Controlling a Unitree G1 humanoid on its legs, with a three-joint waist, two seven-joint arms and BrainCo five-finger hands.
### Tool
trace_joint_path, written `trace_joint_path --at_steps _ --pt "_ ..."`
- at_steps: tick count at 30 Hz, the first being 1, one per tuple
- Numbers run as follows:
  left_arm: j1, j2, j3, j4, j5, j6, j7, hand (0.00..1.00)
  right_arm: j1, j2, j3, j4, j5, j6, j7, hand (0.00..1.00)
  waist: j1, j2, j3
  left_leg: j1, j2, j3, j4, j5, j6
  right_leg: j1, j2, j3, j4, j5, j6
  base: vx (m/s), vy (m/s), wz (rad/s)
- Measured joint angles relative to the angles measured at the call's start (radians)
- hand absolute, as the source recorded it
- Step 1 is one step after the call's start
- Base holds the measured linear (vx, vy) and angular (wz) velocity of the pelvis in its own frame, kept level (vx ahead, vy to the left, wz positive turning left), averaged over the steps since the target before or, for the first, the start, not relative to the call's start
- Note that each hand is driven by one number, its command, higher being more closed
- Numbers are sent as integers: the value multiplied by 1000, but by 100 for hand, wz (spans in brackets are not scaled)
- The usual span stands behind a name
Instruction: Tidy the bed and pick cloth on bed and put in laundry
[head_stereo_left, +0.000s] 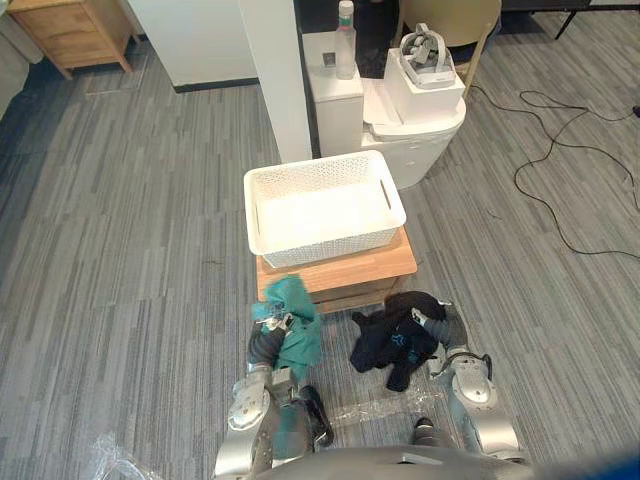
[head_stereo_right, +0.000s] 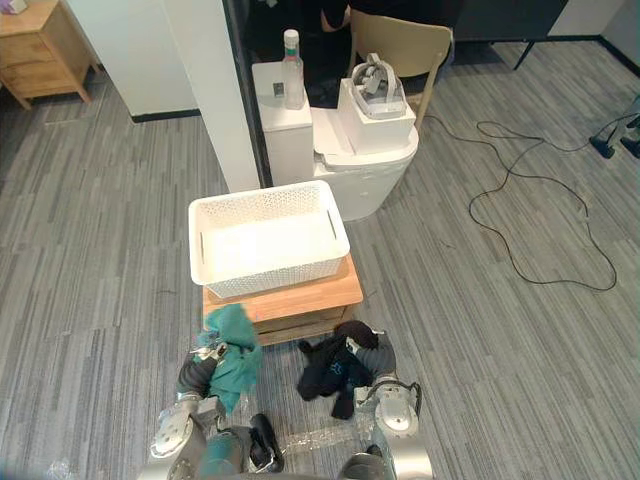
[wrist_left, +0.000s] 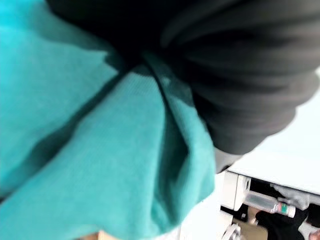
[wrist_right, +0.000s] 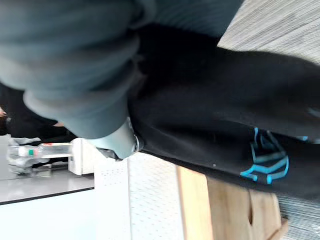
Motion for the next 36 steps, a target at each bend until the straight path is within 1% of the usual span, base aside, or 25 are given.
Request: trace_joint_path --at_steps 1,2,3,4,5,6,7,8,10,11,12,13,14,16,17,19,21,23,25,29,31,32,33,34,36 --pt "0 2 -4 1 1 3 -6 100 -6 1 0 2 0 0 2 100 1 -13 4 3 -17 8 -2 -14 0 -20 -20 -3 40 -32 -9 -101 107 -22" --pt "-1 4 -29 5 5 10 -21 100 -3 -10 0 15 -2 1 4 100 -11 -1 12 26 -20 26 -37 -14 -3 -92 -35 0 195 -37 -53 -75 116 -12" --pt "-1 12 -40 3 11 10 -26 100 3 -11 2 20 -3 1 4 100 -11 3 11 43 -20 31 -59 -11 -8 -127 -40 0 267 -31 -96 -23 138 -12" --pt "0 26 -57 -3 25 9 -36 100 9 -8 11 21 -11 2 4 100 -10 1 10 83 -23 36 -103 2 -6 -184 -47 0 392 5 -163 40 100 -12" --pt "0 35 -63 -6 26 8 -39 100 8 -7 12 21 -16 1 4 100 -9 -3 9 99 -23 36 -120 10 -2 -206 -48 1 441 22 -184 60 110 -15" --pt "0 45 -71 -9 30 8 -39 100 5 -1 19 21 -21 1 5 100 -9 -4 7 113 -22 31 -138 21 15 -238 -46 5 495 16 -181 79 94 -5" --pt "-4 66 -73 -8 34 8 -39 100 5 14 33 19 -24 -1 5 100 -15 -18 -2 120 -22 25 -147 23 22 -267 -17 33 540 -34 -156 97 58 15" --pt "-10 80 -74 -8 34 8 -39 100 4 21 39 17 -30 -3 5 100 -17 -28 -6 127 -20 8 -163 35 39 -283 45 55 536 -96 -134 100 8 28" --pt "-20 79 -76 -8 34 7 -39 100 4 21 39 10 -30 -3 5 100 -24 -24 -5 133 -21 -11 -175 40 41 -285 96 56 498 -128 -131 103 -17 40" --pt "-25 79 -77 -8 34 7 -39 100 3 21 41 3 -29 -3 5 100 -31 -22 -6 141 -24 -17 -187 55 35 -285 142 55 437 -133 -137 163 -49 47" --pt "-27 79 -77 -8 35 7 -39 100 -2 20 45 -2 -29 -7 5 100 -38 -20 -6 144 -29 -32 -190 57 32 -285 170 56 378 -130 -140 221 -91 48" --pt "-28 79 -80 -7 36 7 -39 100 -13 19 48 -3 -28 -10 5 100 -41 -18 -4 150 -37 -40 -189 60 28 -287 201 84 287 -116 -146 226 -134 42" --pt "-32 80 -90 -4 38 7 -39 100 -20 19 49 -11 -27 -10 2 100 -41 -25 -9 151 -49 -52 -183 61 26 -276 218 134 175 -25 -169 194 -135 38" --pt "-46 56 -114 12 41 6 -42 100 -23 -2 50 -32 -25 -10 -3 100 -40 19 -10 166 -36 -68 -198 76 -1 -221 237 133 106 12 -166 212 -96 16" --pt "-43 41 -117 13 42 4 -49 100 -23 -10 53 -42 -20 -11 -2 100 -40 37 -14 183 -33 -68 -216 82 -10 -188 247 134 60 17 -174 205 -70 -6" --pt "-37 30 -117 14 42 4 -52 100 -23 -11 53 -53 -3 -11 -2 100 -39 51 -21 212 -31 -69 -247 95 -31 -161 256 132 36 20 -176 142 -79 -6" --pt "-46 24 -119 14 42 2 -61 100 -10 -13 47 -83 9 -14 -4 100 -40 56 -24 237 -26 -71 -268 97 -34 -139 267 131 21 20 -176 97 -65 -1" --pt "-52 22 -119 16 42 2 -61 100 9 -13 46 -104 11 -17 -4 100 -44 55 -25 240 -27 -86 -281 100 -39 -124 269 123 3 20 -175 37 -30 11" --pt "-53 25 -118 17 42 2 -61 100 29 -11 45 -113 12 -21 -4 100 -48 54 -28 242 -32 -105 -299 100 -39 -112 269 102 -23 27 -165 24 7 28" --pt "-42 34 -115 48 41 2 -60 100 23 -9 45 -114 11 -21 -3 100 -41 53 -33 247 -45 -117 -307 100 -39 -84 262 98 -66 44 -159 -24 31 13" --pt "-37 42 -115 56 40 3 -60 100 19 -11 46 -120 11 -21 -1 100 -41 51 -39 211 -54 -146 -268 100 -39 -84 247 85 -86 54 -154 -65 18 28" --pt "-46 37 -118 62 40 3 -61 100 20 -18 33 -121 11 -21 -1 100 -42 49 -40 171 -61 -171 -206 100 -39 -84 229 74 -91 57 -155 -63 7 37" --pt "-47 34 -118 62 40 3 -61 100 20 -21 27 -122 11 -21 -1 100 -40 48 -40 159 -63 -176 -181 100 -39 -82 222 73 -91 57 -155 -66 -4 26" --pt "-43 31 -120 62 40 3 -63 100 20 -34 19 -126 11 -21 -2 100 -38 52 -40 151 -66 -181 -148 100 -39 -73 212 73 -92 58 -154 -61 -10 2" --pt "-37 33 -129 62 40 3 -67 100 27 -45 6 -146 11 -21 -3 100 -39 64 -47 159 -68 -182 -156 100 -39 -70 211 75 -92 58 -154 -60 -10 -4"
